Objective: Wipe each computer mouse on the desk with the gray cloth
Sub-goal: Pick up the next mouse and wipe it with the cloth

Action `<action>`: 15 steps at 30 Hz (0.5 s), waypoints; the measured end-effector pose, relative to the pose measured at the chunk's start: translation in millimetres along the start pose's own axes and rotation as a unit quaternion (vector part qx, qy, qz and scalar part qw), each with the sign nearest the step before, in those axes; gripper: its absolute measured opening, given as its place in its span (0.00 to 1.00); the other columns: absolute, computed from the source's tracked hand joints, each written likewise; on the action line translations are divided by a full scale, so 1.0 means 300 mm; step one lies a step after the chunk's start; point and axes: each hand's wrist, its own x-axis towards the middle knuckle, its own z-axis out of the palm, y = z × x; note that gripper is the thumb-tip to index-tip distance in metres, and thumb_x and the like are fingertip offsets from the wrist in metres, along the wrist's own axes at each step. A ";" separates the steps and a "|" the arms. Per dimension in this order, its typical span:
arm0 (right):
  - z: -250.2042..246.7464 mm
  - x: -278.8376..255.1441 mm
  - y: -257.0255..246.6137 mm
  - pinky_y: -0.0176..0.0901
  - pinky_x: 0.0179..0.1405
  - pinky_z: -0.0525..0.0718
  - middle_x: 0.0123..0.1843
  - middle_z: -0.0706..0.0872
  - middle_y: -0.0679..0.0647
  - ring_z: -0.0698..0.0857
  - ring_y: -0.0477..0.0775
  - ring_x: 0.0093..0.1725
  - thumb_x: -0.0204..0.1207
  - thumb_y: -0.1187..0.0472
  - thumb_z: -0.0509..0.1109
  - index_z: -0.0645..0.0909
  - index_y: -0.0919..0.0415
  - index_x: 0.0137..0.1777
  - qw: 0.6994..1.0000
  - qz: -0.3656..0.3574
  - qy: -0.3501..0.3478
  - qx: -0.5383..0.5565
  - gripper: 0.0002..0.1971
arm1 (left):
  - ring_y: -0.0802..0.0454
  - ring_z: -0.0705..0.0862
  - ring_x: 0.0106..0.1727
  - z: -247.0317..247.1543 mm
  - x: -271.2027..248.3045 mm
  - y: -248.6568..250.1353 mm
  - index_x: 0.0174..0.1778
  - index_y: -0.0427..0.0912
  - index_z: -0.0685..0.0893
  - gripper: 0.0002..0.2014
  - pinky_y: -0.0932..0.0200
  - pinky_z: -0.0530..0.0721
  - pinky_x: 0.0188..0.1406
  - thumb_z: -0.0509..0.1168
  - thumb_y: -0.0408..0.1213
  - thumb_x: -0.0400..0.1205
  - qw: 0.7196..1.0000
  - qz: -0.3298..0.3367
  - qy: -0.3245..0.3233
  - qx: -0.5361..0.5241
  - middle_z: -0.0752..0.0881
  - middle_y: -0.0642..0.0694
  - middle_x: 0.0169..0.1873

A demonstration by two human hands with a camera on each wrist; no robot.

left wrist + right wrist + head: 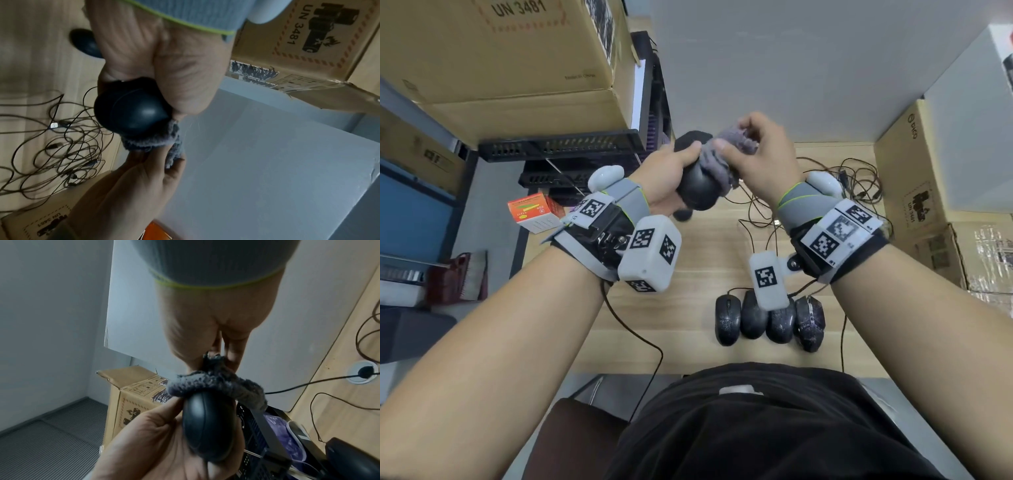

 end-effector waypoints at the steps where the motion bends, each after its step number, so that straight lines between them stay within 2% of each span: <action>1: -0.002 0.008 0.002 0.48 0.50 0.82 0.42 0.82 0.47 0.81 0.50 0.42 0.67 0.47 0.76 0.78 0.54 0.48 1.000 0.003 0.005 -0.003 0.16 | 0.39 0.88 0.45 0.006 -0.004 -0.003 0.78 0.36 0.72 0.25 0.41 0.83 0.45 0.63 0.45 0.88 1.000 -0.007 -0.002 -0.005 0.87 0.36 0.55; 2: -0.004 0.010 -0.002 0.46 0.49 0.82 0.42 0.82 0.46 0.81 0.50 0.43 0.67 0.48 0.77 0.78 0.55 0.49 1.000 -0.002 -0.015 -0.001 0.16 | 0.39 0.87 0.46 0.008 -0.006 -0.004 0.78 0.34 0.73 0.24 0.40 0.81 0.48 0.61 0.44 0.89 1.000 -0.012 0.003 -0.009 0.88 0.34 0.54; 4: -0.006 -0.003 -0.020 0.41 0.48 0.79 0.43 0.80 0.45 0.78 0.48 0.44 0.66 0.52 0.80 0.79 0.53 0.49 0.995 -0.033 -0.093 -0.015 0.16 | 0.36 0.87 0.51 0.006 -0.005 -0.005 0.76 0.32 0.75 0.23 0.35 0.80 0.53 0.59 0.44 0.91 0.999 -0.022 0.012 -0.027 0.88 0.30 0.62; 5: -0.005 -0.013 -0.029 0.39 0.47 0.76 0.44 0.78 0.45 0.77 0.48 0.45 0.65 0.53 0.83 0.79 0.52 0.48 0.989 -0.054 -0.132 -0.041 0.17 | 0.34 0.88 0.52 0.004 -0.007 -0.002 0.76 0.31 0.76 0.23 0.34 0.84 0.53 0.59 0.44 0.91 0.999 -0.026 0.019 -0.037 0.87 0.30 0.65; 7: 0.005 -0.032 -0.039 0.36 0.45 0.71 0.46 0.74 0.48 0.74 0.49 0.47 0.60 0.54 0.86 0.79 0.54 0.49 0.973 -0.092 -0.185 -0.107 0.22 | 0.34 0.91 0.55 0.000 -0.008 0.004 0.74 0.29 0.77 0.22 0.35 0.90 0.46 0.60 0.43 0.91 0.998 -0.025 0.034 -0.046 0.86 0.30 0.65; 8: 0.012 -0.038 -0.041 0.35 0.42 0.70 0.47 0.72 0.49 0.73 0.50 0.47 0.58 0.53 0.87 0.79 0.56 0.50 0.969 -0.101 -0.186 -0.128 0.24 | 0.35 0.91 0.54 -0.002 -0.005 0.005 0.73 0.28 0.77 0.22 0.38 0.92 0.43 0.61 0.42 0.91 0.998 -0.020 0.040 -0.044 0.87 0.30 0.64; 10: 0.030 -0.042 -0.044 0.29 0.38 0.69 0.47 0.71 0.50 0.73 0.50 0.44 0.57 0.50 0.86 0.78 0.59 0.49 0.976 -0.092 -0.145 -0.130 0.26 | 0.41 0.92 0.46 0.004 -0.002 0.006 0.70 0.28 0.79 0.20 0.47 0.91 0.33 0.61 0.42 0.91 0.999 -0.009 0.033 -0.034 0.88 0.32 0.59; 12: 0.047 -0.035 -0.047 0.31 0.37 0.68 0.46 0.73 0.51 0.74 0.50 0.43 0.61 0.46 0.84 0.77 0.58 0.48 0.989 -0.063 -0.084 -0.105 0.24 | 0.45 0.92 0.36 0.010 -0.003 0.007 0.73 0.28 0.76 0.21 0.53 0.88 0.25 0.61 0.42 0.91 0.999 -0.004 0.035 -0.026 0.87 0.32 0.58; 13: 0.050 -0.027 -0.044 0.36 0.38 0.67 0.46 0.75 0.52 0.74 0.51 0.43 0.64 0.45 0.82 0.76 0.57 0.47 0.993 -0.049 -0.057 -0.095 0.23 | 0.44 0.92 0.35 0.007 0.000 0.007 0.75 0.28 0.73 0.23 0.52 0.87 0.23 0.61 0.42 0.91 0.999 0.002 0.039 -0.024 0.86 0.31 0.59; 14: 0.046 -0.020 -0.041 0.39 0.39 0.66 0.46 0.76 0.52 0.74 0.51 0.44 0.67 0.45 0.80 0.74 0.56 0.46 0.995 -0.035 -0.034 -0.090 0.21 | 0.40 0.92 0.38 0.007 -0.001 0.009 0.76 0.28 0.71 0.24 0.48 0.89 0.26 0.62 0.43 0.90 0.999 0.008 0.042 -0.026 0.86 0.29 0.61; 15: 0.039 -0.014 -0.032 0.40 0.41 0.66 0.47 0.77 0.53 0.74 0.52 0.45 0.69 0.45 0.78 0.73 0.56 0.47 0.996 -0.021 -0.020 -0.090 0.20 | 0.35 0.93 0.46 0.005 -0.003 0.010 0.76 0.28 0.72 0.24 0.44 0.90 0.34 0.62 0.42 0.90 0.998 0.012 0.042 -0.035 0.86 0.26 0.63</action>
